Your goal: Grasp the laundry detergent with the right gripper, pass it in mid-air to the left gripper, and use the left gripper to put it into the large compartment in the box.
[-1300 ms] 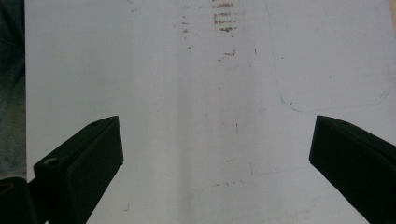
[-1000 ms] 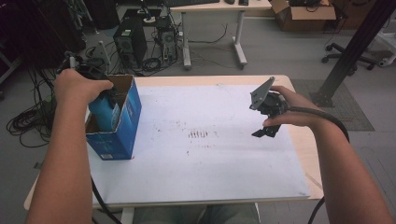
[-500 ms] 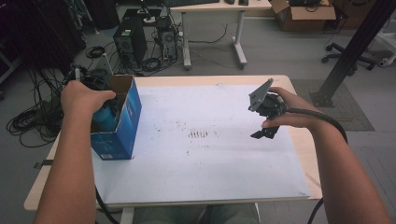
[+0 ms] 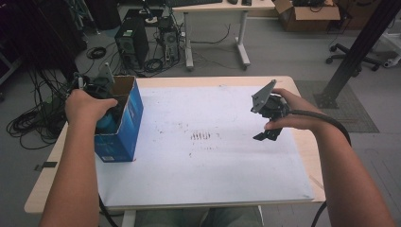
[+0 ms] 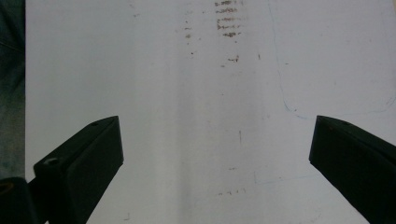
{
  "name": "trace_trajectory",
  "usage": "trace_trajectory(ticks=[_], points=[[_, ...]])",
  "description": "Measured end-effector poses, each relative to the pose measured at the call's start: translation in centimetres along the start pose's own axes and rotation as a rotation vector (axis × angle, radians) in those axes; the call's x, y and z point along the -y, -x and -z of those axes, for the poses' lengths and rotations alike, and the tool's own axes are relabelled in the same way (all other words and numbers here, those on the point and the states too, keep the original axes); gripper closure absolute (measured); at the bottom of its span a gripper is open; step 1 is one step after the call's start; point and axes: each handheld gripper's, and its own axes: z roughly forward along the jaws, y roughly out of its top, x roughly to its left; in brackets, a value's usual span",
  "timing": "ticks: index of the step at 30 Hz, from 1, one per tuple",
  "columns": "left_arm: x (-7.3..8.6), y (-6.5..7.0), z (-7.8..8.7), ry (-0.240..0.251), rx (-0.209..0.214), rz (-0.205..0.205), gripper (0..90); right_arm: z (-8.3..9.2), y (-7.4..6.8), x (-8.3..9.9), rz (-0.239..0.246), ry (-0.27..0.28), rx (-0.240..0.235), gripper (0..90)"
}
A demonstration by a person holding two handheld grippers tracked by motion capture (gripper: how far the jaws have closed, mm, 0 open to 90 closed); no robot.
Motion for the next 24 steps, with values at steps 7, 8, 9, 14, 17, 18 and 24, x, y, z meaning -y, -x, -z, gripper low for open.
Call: trace_trajectory(ticks=[7, 8, 9, 14, 17, 18, 24], points=[[-0.1, 0.1, -1.0, -0.008, 0.001, -0.006, 37.7, -0.1, 0.0, 0.0, -0.003, -0.006, -0.004, 2.9], [-0.1, 0.1, -1.0, -0.003, 0.001, -0.006, 37.7, -0.1, 0.0, 0.0, -0.002, -0.003, -0.003, 2.9], [-0.1, 0.1, -1.0, -0.002, 0.001, -0.006, 37.7, -0.1, 0.0, 0.0, -0.002, -0.006, -0.003, 2.9], [-0.2, 0.1, -1.1, 0.004, -0.002, -0.002, 37.6, -0.3, 0.0, 0.0, -0.004, -0.003, -0.003, 2.9], [-0.2, 0.0, -1.1, 0.004, -0.001, -0.001, 37.6, -0.3, -0.1, 0.0, -0.002, -0.003, -0.004, 2.9], [-0.2, 0.0, -1.1, 0.005, -0.001, -0.001, 37.7, -0.3, -0.1, -0.1, -0.001, -0.005, -0.006, 2.9], [-0.1, 0.0, -1.2, 0.006, -0.003, 0.000, 37.6, -0.2, -0.1, 0.1, -0.005, -0.002, -0.002, 2.9]])
